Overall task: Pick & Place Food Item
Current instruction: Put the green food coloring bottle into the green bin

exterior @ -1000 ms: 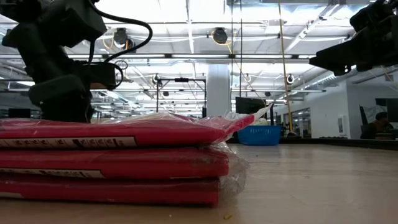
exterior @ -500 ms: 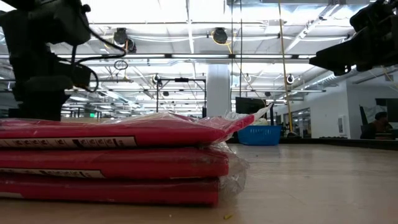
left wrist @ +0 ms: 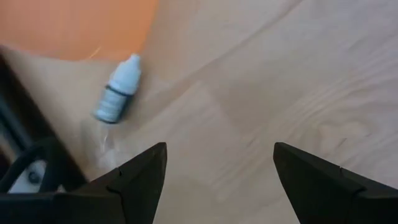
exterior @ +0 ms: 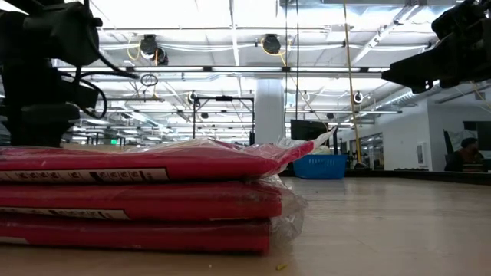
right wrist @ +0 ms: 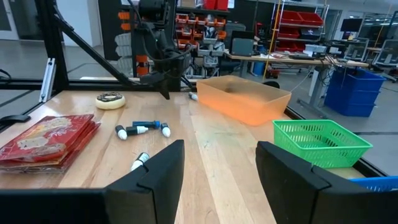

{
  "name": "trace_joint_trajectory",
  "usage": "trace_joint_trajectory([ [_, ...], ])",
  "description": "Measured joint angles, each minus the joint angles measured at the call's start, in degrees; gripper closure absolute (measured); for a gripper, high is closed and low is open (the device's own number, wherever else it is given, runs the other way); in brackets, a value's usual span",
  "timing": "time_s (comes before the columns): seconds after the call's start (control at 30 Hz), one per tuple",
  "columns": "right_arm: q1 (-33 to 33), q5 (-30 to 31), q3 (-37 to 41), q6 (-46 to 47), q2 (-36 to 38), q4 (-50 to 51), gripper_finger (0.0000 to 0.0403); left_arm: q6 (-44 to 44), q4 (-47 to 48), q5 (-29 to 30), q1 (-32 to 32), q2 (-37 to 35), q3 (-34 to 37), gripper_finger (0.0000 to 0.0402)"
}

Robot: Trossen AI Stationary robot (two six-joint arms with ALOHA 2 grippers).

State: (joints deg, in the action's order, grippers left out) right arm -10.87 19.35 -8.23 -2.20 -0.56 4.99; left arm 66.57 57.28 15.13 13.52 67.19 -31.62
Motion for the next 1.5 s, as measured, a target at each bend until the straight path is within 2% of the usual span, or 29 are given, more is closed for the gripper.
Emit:
trace_joint_trajectory([
  [0.33,0.0,0.0,0.0,0.0,0.0,0.0,0.0216,7.4,-0.7,5.7,0.0,-0.2,-0.1,0.0105],
  [0.5,0.0,0.0,0.0,0.0,0.0,0.0,0.0216,4.0,-2.3,2.9,0.0,-0.2,-0.3,0.0106],
  [0.63,0.0,0.0,0.0,0.0,0.0,0.0,0.0216,5.8,-1.8,1.0,-0.2,-0.3,-0.5,0.0123],
  [0.8,0.0,0.0,0.0,0.0,0.0,0.0,0.0216,10.0,-1.4,-3.9,-1.9,-0.2,-1.1,0.0165],
  [1.0,0.0,0.0,0.0,0.0,0.0,0.0,0.0216,-2.7,-5.0,-1.8,-1.9,-0.3,-7.5,0.0235],
  [1.13,0.0,0.0,0.0,0.0,0.0,0.0,0.0216,-7.4,5.2,-1.3,-3.5,0.9,-12.8,0.0293],
  [1.23,0.0,0.0,0.0,0.0,0.0,0.0,0.0216,-0.4,16.6,2.0,-6.2,2.0,-16.0,0.0339],
  [1.3,0.0,0.0,0.0,0.0,0.0,0.0,0.0216,5.3,20.0,3.5,-8.2,2.2,-17.1,0.0372],
  [1.37,0.0,0.0,0.0,0.0,0.0,0.0,0.0216,9.5,19.5,3.7,-9.8,2.2,-16.8,0.0394],
  [1.5,0.0,0.0,0.0,0.0,0.0,0.0,0.0216,14.2,15.3,4.0,-11.5,3.2,-13.1,0.0398],
])
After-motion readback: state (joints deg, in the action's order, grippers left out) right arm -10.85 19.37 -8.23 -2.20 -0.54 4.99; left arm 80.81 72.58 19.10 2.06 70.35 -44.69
